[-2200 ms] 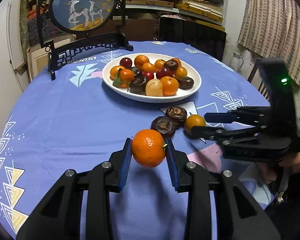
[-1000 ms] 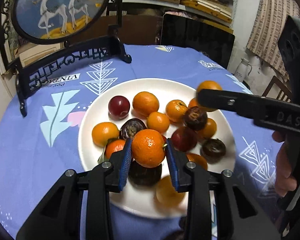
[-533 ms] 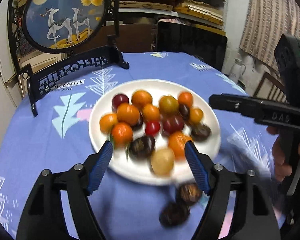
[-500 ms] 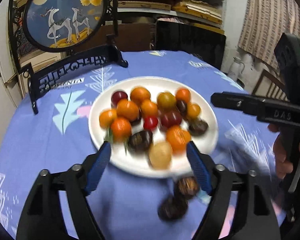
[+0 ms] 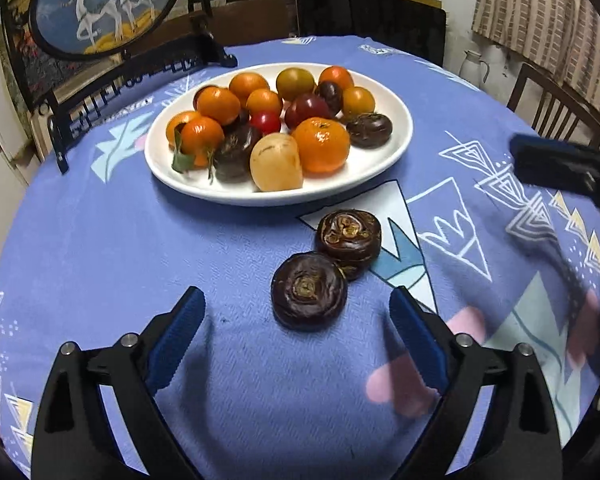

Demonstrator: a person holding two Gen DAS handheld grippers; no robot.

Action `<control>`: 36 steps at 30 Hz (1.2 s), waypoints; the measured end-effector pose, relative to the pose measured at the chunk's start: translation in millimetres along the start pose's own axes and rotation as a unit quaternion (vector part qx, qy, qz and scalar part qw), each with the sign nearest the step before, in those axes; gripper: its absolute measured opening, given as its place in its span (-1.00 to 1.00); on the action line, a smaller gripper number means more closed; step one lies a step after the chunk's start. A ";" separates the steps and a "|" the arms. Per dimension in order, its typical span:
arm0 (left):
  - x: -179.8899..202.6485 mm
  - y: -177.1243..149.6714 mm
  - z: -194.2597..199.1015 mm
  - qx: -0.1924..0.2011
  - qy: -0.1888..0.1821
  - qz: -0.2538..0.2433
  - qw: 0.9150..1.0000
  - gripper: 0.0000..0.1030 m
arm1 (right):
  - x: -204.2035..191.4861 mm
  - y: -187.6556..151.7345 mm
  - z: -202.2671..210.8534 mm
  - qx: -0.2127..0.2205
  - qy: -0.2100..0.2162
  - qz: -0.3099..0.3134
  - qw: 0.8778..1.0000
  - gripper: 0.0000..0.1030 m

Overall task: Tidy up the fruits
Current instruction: 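Grasp a dark brown fruit with each tool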

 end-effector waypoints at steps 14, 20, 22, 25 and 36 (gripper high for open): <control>-0.5 1.8 1.6 0.005 0.004 -0.003 1.000 -0.25 | -9.1 -11.8 -8.3 -0.015 0.002 0.006 1.000 0.27; -13.4 14.9 46.3 0.069 0.004 0.029 0.997 -0.25 | -24.1 -16.0 -23.9 -0.033 0.003 0.027 0.999 0.27; -19.6 15.4 59.4 0.080 0.007 0.037 0.996 -0.25 | -35.1 -20.2 -35.7 -0.046 0.003 0.048 0.998 0.27; -30.9 15.6 76.9 0.093 0.011 0.048 0.994 -0.25 | -53.0 -25.9 -54.6 -0.061 -0.005 0.085 0.994 0.26; -48.9 5.8 90.2 0.096 0.010 0.064 0.993 -0.25 | -71.8 -40.3 -104.2 -0.103 -0.039 0.136 0.985 -0.14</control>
Point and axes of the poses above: each gripper's, at about its wrist camera, not at the fingertips, and z roughly against the way its jaws point, x to its right, y to its top, the point moved 9 cm from there along -z, roughly the way its jaws point, and after that the axes turned 11 degrees about x, right-handed, at the moved point
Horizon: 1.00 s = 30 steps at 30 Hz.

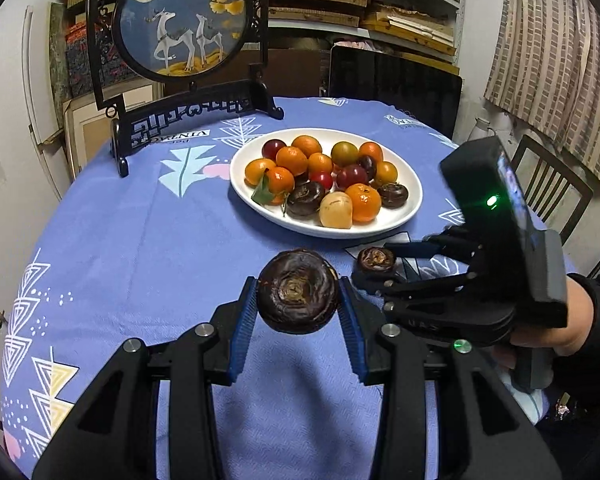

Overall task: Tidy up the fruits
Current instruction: 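Grasp a dark brown fruit with each tool, then place both dark brown fruits on the white plate, opening both tools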

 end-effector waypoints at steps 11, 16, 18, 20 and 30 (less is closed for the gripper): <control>10.4 4.6 -11.2 -0.005 -0.010 -0.008 1.000 -0.25 | 31.5 -15.2 64.2 0.040 0.038 -0.068 0.996 -0.15; 24.2 29.6 -36.6 -0.008 -0.024 -0.013 1.000 -0.24 | 84.7 17.1 82.1 0.077 0.022 -0.118 0.990 -0.15; 32.5 47.6 -52.1 -0.005 -0.031 -0.017 0.999 -0.24 | 97.4 33.1 82.1 0.089 0.021 -0.127 0.988 -0.15; 39.3 60.6 -65.9 -0.007 -0.042 -0.014 0.999 -0.24 | 108.0 54.0 76.9 0.098 0.017 -0.129 0.987 -0.15; 33.5 85.6 -166.1 -0.049 -0.034 0.001 0.998 -0.24 | 135.5 123.5 -0.6 0.092 0.015 -0.151 0.984 -0.15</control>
Point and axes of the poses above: each gripper's, at about its wrist camera, not at the fingertips, and z roughly against the way its jaws point, x to its right, y to its top, the point moved 9 cm from there along -z, roughly the way its jaws point, and after that the axes turned 11 degrees about x, right-handed, at the moved point
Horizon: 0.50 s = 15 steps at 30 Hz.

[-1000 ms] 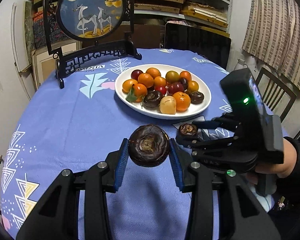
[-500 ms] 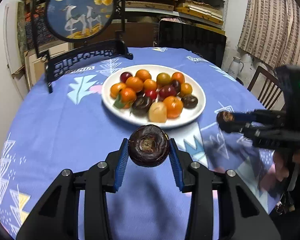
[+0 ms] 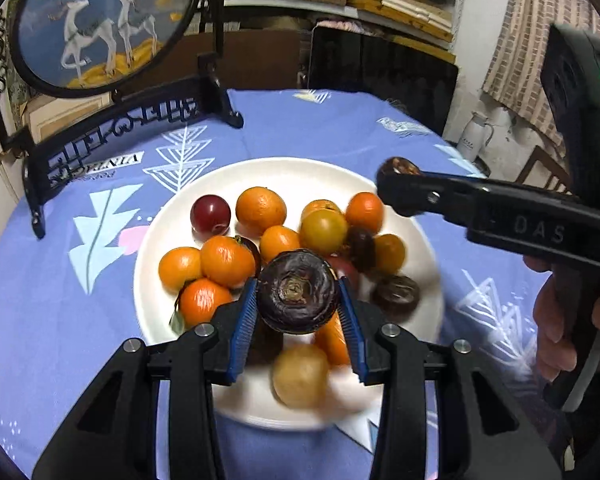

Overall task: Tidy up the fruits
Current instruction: 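Place both dark brown fruits on the white plate, opening both tools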

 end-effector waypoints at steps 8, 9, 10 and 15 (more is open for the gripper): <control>-5.7 4.2 11.1 0.031 0.013 -0.003 0.999 0.46 | -3.5 -2.9 -16.8 0.007 0.011 -0.005 1.000 0.09; -3.5 3.8 18.4 0.036 0.013 -0.007 0.999 0.51 | -4.2 -4.9 -13.3 0.008 0.012 -0.005 1.000 0.09; -2.0 2.7 26.4 0.041 0.015 -0.009 0.999 0.61 | -4.9 -8.8 -6.7 0.007 0.014 -0.004 1.000 0.09; 3.1 -15.8 64.3 0.054 0.033 -0.031 0.997 0.78 | -7.1 -33.8 35.9 0.011 0.013 0.000 1.000 0.50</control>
Point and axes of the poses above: each gripper's, at about its wrist camera, not at the fingertips, and z roughly against the way its jaws point, x to its right, y to its top, the point moved 9 cm from there along -z, roughly the way its jaws point, and after that the axes turned 11 degrees about x, right-handed, at the moved point
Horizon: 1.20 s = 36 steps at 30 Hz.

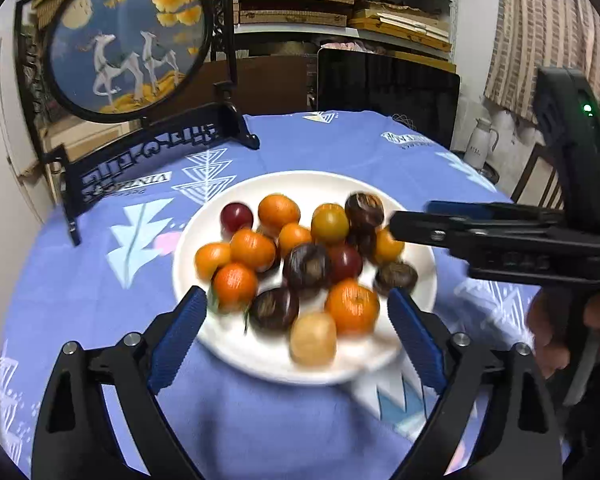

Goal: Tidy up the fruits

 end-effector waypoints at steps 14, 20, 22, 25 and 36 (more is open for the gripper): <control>-23.5 -69.9 117.4 -0.005 0.077 0.044 0.996 0.90 | 8.5 -75.0 124.9 0.030 -0.061 -0.001 0.998 0.92; -22.0 -73.3 173.7 0.025 0.096 0.049 0.994 0.90 | 5.6 -84.5 179.2 0.053 -0.070 0.006 0.996 0.92; -20.8 -76.5 188.8 0.030 0.100 0.048 0.993 0.90 | 5.8 -90.1 191.4 0.058 -0.070 0.003 0.996 0.92; -17.2 -80.2 205.0 0.036 0.101 0.047 0.993 0.90 | 6.1 -100.2 205.7 0.062 -0.070 -0.003 0.996 0.92; -12.2 -79.5 230.2 0.049 0.121 0.034 0.991 0.90 | 7.1 -113.2 230.4 0.071 -0.071 -0.009 0.995 0.92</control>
Point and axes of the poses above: each gripper's, at about its wrist camera, not at the fingertips, and z roughly against the way its jaws point, x to its right, y to its top, the point moved 9 cm from there along -z, roughly the way its jaws point, and after that the axes turned 11 degrees about x, right-handed, at the moved point
